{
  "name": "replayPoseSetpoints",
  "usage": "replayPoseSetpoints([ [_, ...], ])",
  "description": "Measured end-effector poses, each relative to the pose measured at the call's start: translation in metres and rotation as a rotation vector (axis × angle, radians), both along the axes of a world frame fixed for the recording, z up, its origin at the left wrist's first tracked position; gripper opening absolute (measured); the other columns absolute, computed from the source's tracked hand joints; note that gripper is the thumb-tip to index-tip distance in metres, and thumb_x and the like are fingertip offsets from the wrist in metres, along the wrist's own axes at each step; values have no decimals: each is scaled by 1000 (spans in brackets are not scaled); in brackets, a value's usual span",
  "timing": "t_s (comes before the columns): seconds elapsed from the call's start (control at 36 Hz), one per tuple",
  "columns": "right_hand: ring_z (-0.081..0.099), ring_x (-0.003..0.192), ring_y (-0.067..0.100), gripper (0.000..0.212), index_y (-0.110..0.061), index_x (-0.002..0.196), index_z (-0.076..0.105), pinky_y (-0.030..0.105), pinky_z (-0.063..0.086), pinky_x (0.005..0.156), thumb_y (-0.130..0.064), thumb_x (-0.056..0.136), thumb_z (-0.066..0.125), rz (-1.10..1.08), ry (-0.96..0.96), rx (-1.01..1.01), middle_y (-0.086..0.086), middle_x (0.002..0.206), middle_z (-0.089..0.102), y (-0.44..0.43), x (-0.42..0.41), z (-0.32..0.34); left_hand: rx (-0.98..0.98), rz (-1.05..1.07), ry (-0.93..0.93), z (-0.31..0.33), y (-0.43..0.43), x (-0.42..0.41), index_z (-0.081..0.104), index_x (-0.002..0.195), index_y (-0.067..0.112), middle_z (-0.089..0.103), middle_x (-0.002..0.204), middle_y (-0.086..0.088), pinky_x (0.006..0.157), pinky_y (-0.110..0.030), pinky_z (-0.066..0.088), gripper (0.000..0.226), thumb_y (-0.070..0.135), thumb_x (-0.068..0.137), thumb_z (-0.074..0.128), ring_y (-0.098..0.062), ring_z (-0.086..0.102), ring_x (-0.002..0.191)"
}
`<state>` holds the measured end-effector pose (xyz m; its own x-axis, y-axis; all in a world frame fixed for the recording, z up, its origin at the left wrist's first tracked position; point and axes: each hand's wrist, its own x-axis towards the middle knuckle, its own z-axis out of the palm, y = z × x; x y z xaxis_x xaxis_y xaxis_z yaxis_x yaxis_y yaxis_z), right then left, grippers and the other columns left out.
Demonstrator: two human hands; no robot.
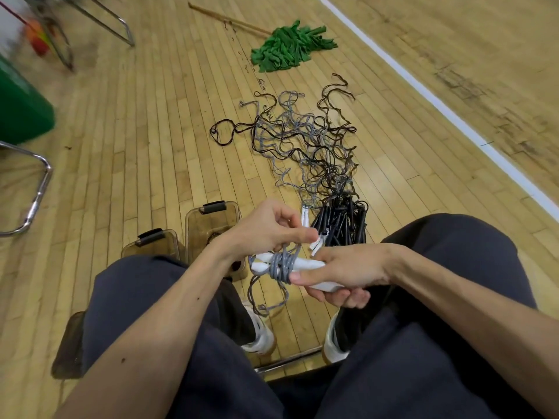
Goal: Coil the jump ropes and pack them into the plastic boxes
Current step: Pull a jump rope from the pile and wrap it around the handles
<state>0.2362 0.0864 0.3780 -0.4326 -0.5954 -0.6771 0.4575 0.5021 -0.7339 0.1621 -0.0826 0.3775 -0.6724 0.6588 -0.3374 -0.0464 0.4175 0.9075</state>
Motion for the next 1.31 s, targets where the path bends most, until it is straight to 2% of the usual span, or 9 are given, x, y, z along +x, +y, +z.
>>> replayPoseSetpoints([
  [0.31,34,40,17,57,-7,78,50,24,32,44,-64,87,53,29,87,-87,2,50,36,6,4,11,77,-28,-127,-4,10,-4,57,45,25,49,44,3,39,-16,31,39,29,79,76,-5,39,36],
  [0.5,37,37,13,41,-24,57,52,30,32,49,-20,94,71,-94,167,-204,-3,45,42,5,0,8,201,37,-288,-12,12,-6,48,50,17,40,42,8,39,-16,31,51,44,72,84,-6,33,35],
  [0.56,35,39,15,34,-16,67,48,25,31,44,-14,95,69,-150,162,-209,0,49,39,5,-1,7,199,77,-270,-16,11,-7,47,52,12,41,42,7,41,-16,33,48,33,84,76,-6,35,36],
  [0.67,31,42,14,38,-21,63,53,19,27,40,-7,96,65,-295,160,-277,0,52,35,6,-4,5,172,129,-261,-23,3,-4,75,80,22,60,65,7,51,-21,34,29,8,97,56,-6,45,54],
  [0.78,30,41,13,39,-23,61,61,18,25,41,-10,97,62,-434,196,-315,1,53,35,11,-10,6,-4,193,-287,-21,11,1,48,80,11,39,59,1,44,-20,24,30,3,105,34,-6,29,46],
  [0.86,28,43,13,28,-14,72,52,20,21,43,-11,98,61,-481,218,-292,0,54,36,13,-12,6,33,199,-241,-21,13,1,56,74,14,39,51,6,40,-18,23,42,-2,104,31,-3,26,42],
  [0.97,27,44,13,25,-13,75,50,25,19,45,-12,98,61,-570,238,-258,1,55,36,15,-15,4,83,233,-281,-21,14,-2,54,87,4,29,49,1,40,-18,18,36,7,107,25,-7,20,38],
  [1.11,31,42,14,21,-9,80,55,23,23,41,-14,98,63,-683,297,-135,3,55,42,16,-20,-2,36,304,-258,-24,20,3,43,75,11,27,50,0,40,-20,17,39,26,109,31,-10,20,39],
  [1.31,36,39,13,22,-9,78,56,23,30,40,-15,96,65,-771,329,22,1,53,47,19,-27,-12,-35,212,-211,-28,18,4,55,81,8,36,50,2,43,-23,26,50,46,107,33,-13,31,42],
])
